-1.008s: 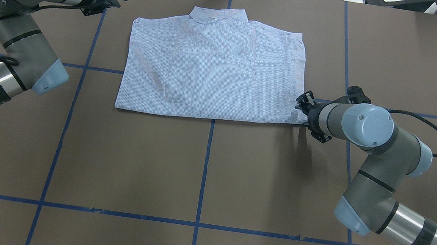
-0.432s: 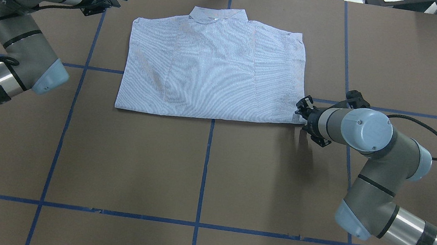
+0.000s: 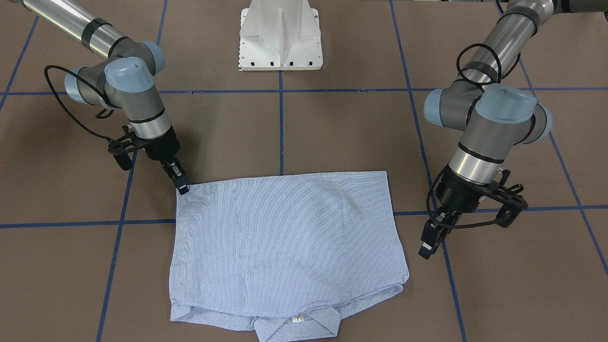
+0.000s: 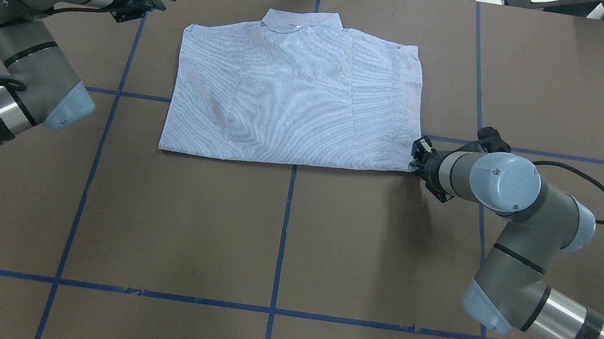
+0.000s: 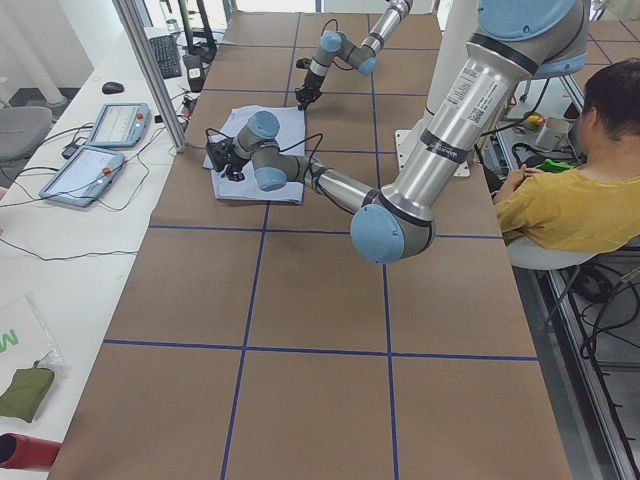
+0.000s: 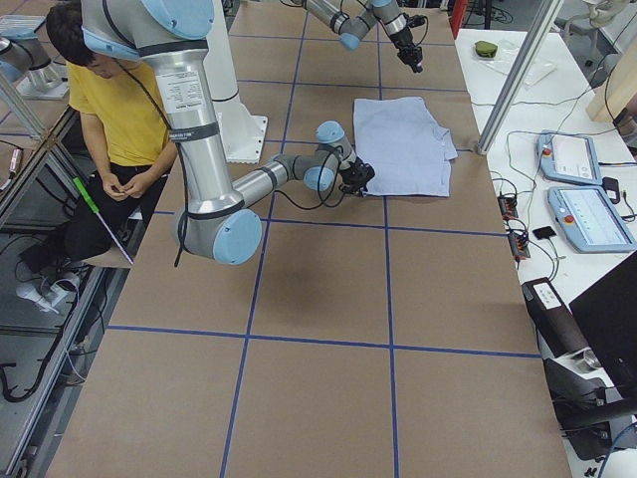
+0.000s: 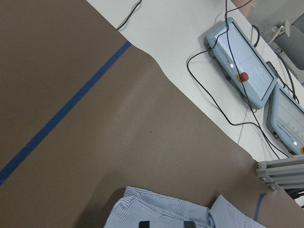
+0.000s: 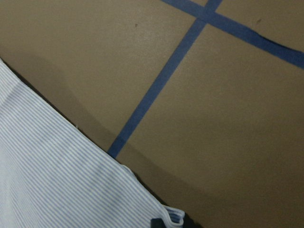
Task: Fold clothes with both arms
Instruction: 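Lower the right gripper to the side edge of the folded shirt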
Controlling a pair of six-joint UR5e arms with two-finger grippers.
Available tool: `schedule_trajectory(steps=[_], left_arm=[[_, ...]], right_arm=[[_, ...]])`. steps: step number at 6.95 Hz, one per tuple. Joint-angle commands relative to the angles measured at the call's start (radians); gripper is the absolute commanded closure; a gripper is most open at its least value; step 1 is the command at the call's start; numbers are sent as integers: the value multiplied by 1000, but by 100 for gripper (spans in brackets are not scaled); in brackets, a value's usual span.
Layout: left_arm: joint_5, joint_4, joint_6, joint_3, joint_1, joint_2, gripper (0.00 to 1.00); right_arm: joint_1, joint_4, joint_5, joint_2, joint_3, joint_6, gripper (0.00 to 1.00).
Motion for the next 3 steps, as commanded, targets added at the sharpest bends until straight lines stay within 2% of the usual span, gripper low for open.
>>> schedule_trajectory(steps=[1, 2, 3], left_arm=[[2, 0, -2, 0, 0, 0, 64], [2, 0, -7, -3, 0, -3, 64], [0, 0, -8, -26, 0, 0, 64]], right_arm=[[1, 0, -2, 0, 16, 1, 100], [-8, -11, 1, -20, 77, 12, 100], [-66, -12, 1, -89, 176, 29, 100]])
